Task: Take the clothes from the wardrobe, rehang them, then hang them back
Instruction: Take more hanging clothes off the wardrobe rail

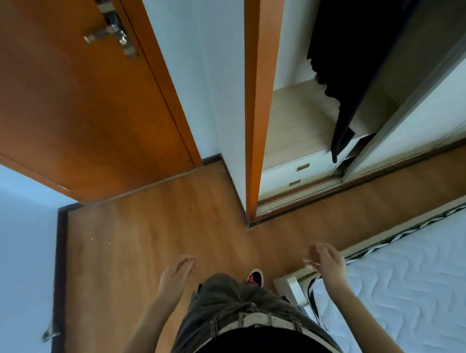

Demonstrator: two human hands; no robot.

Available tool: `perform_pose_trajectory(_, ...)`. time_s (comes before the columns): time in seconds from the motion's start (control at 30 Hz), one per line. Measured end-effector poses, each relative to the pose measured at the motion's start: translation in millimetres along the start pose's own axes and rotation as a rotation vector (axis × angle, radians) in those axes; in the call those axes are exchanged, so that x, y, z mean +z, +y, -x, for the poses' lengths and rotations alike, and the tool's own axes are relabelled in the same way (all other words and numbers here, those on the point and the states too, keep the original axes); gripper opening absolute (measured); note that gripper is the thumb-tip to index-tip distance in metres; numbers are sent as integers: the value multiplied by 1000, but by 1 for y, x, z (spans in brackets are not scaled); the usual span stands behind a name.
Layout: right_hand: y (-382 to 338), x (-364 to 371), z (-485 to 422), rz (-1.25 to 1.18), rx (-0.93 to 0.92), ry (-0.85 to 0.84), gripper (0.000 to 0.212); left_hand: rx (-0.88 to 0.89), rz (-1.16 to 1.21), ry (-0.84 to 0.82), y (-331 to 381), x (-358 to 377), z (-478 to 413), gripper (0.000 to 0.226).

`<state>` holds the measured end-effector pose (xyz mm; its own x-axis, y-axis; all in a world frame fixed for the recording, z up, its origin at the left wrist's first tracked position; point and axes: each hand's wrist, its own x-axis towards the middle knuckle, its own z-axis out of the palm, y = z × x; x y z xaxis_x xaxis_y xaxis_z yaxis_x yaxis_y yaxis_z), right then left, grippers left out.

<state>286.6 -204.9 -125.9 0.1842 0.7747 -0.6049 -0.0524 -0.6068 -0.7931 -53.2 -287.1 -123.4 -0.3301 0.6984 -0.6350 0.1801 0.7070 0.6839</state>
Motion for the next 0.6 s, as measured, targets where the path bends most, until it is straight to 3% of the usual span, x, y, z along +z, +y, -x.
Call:
perform_pose_trajectory(0.27, -73, 40, -76, -49, -60, 21, 28, -9, -100, -75, 64, -17, -94, 24)
perform_pose_trajectory(0.4, -84, 42, -99, -85, -48, 152, 26, 47, -180, -262, 119, 9, -141, 23)
perform_pose_trajectory(0.6, -92, 12, -104, -181, 1, 384, 28, 283, -453, -540, 211, 77, -172, 22)
